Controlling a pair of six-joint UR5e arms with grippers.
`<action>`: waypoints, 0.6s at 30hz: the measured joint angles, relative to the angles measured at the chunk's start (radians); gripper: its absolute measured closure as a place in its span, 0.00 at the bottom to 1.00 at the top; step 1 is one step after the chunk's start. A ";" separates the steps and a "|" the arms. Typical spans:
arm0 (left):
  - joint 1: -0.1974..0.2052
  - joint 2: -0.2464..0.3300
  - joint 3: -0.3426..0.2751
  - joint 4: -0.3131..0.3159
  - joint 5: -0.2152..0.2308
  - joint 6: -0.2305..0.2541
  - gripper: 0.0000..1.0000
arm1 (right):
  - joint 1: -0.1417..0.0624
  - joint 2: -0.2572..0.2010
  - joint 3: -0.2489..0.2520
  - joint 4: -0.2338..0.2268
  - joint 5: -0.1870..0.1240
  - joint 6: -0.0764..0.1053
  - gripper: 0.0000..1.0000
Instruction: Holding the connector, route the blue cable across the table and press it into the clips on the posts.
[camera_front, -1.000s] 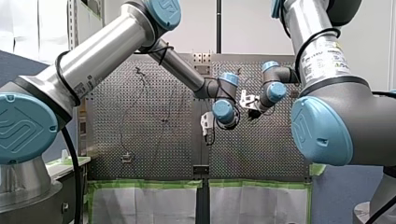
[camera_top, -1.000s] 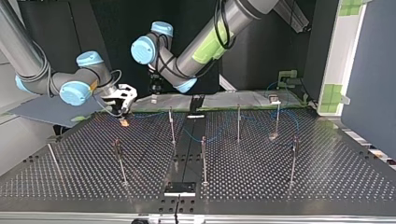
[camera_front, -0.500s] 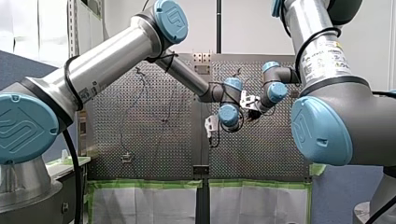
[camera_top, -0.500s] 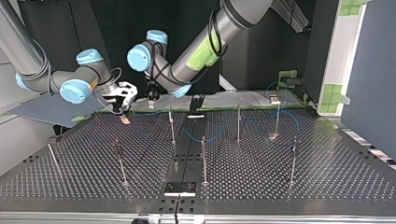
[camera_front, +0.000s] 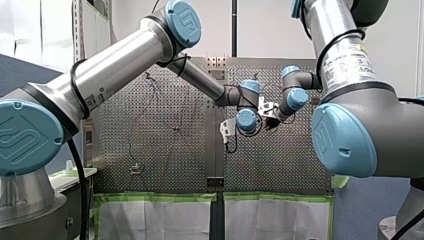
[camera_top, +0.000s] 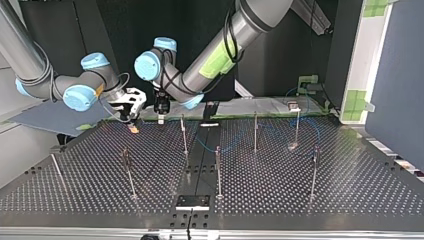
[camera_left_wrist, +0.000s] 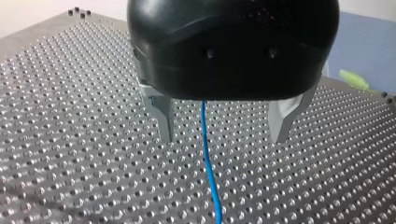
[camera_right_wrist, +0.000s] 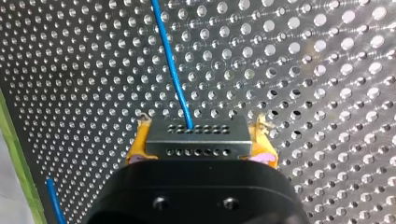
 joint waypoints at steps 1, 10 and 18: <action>0.003 -0.004 0.003 0.000 0.003 0.000 0.00 | 0.000 0.000 0.000 0.000 -0.005 0.000 1.00; 0.031 -0.069 0.070 -0.050 0.013 -0.008 0.00 | -0.001 -0.002 0.000 -0.002 -0.029 0.000 1.00; 0.035 -0.079 0.139 -0.087 0.012 -0.011 0.00 | -0.001 -0.002 -0.002 -0.004 -0.034 0.003 1.00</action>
